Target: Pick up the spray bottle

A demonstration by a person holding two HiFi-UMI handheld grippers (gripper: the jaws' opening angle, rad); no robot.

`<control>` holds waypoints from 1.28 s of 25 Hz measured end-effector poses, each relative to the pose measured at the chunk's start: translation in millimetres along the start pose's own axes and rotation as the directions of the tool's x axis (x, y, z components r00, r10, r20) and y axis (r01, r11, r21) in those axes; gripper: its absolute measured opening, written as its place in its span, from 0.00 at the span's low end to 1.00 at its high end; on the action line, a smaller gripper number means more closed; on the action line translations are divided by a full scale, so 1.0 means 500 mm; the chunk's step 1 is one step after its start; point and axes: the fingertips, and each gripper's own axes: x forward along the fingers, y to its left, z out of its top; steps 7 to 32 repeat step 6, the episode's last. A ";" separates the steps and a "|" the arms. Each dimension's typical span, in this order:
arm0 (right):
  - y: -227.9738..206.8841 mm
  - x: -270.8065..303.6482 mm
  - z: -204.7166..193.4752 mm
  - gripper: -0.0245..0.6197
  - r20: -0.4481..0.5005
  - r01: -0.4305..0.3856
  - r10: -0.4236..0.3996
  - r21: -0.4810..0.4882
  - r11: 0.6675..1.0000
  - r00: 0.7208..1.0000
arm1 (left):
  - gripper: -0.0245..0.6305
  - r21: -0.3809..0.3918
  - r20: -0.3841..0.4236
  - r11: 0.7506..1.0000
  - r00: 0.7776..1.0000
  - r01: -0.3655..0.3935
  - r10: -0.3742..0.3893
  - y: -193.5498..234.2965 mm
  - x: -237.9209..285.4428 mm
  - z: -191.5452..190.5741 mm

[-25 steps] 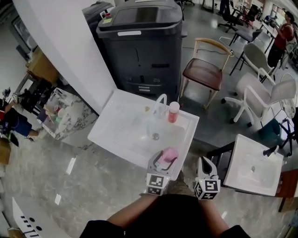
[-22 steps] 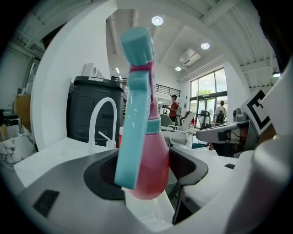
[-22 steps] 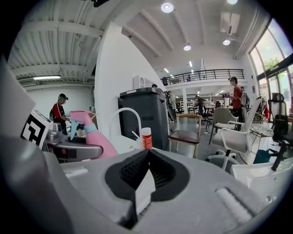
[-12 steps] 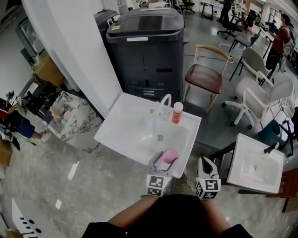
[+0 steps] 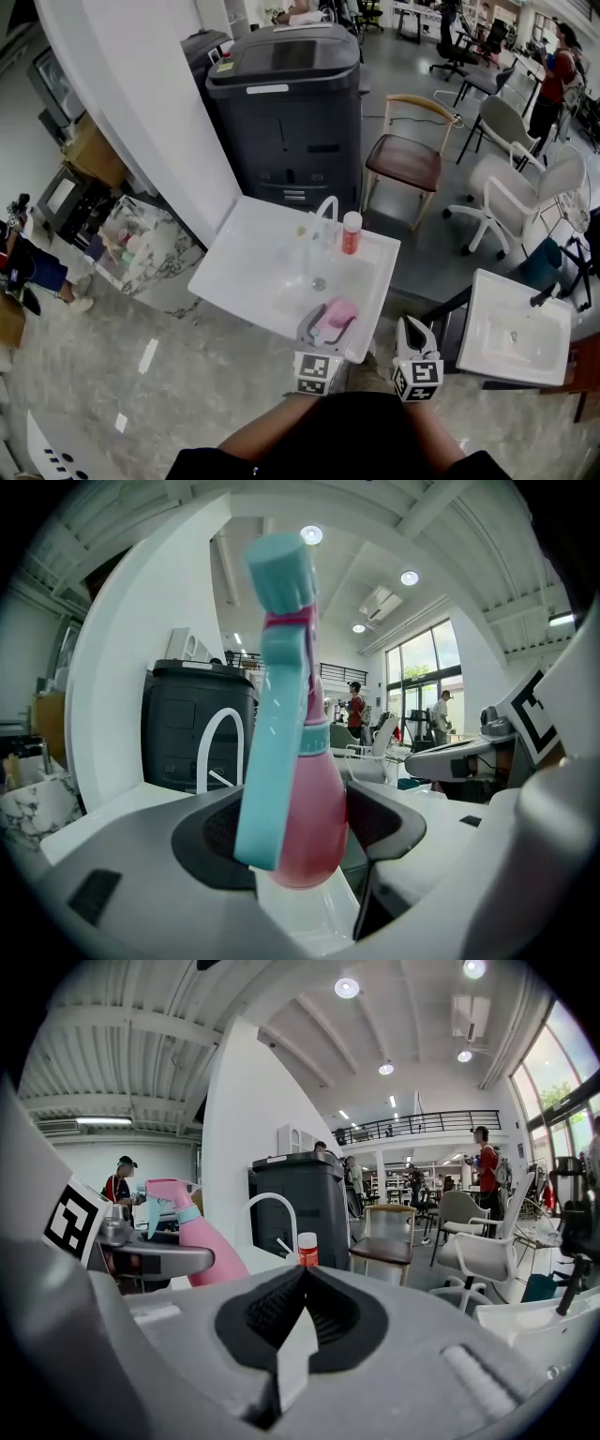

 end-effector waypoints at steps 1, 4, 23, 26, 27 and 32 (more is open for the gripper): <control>-0.004 0.001 0.000 0.03 0.000 0.000 0.000 0.000 1.000 1.000 | 0.51 0.004 -0.004 1.000 1.000 0.004 -0.003 -0.003 0.004 0.002; -0.016 0.007 -0.003 0.03 -0.004 -0.002 0.002 0.000 1.000 1.000 | 0.51 0.005 -0.006 1.000 1.000 -0.002 0.003 -0.003 0.019 0.000; -0.023 0.012 -0.004 0.03 -0.005 -0.003 0.003 -0.002 1.000 1.000 | 0.51 0.006 -0.005 1.000 1.000 -0.010 0.010 -0.001 0.030 -0.003; -0.023 0.012 -0.004 0.03 -0.005 -0.003 0.003 -0.002 1.000 1.000 | 0.51 0.006 -0.005 1.000 1.000 -0.010 0.010 -0.001 0.030 -0.003; -0.023 0.012 -0.004 0.03 -0.005 -0.003 0.003 -0.002 1.000 1.000 | 0.51 0.006 -0.005 1.000 1.000 -0.010 0.010 -0.001 0.030 -0.003; -0.023 0.012 -0.004 0.03 -0.005 -0.003 0.003 -0.002 1.000 1.000 | 0.51 0.006 -0.005 1.000 1.000 -0.010 0.010 -0.001 0.030 -0.003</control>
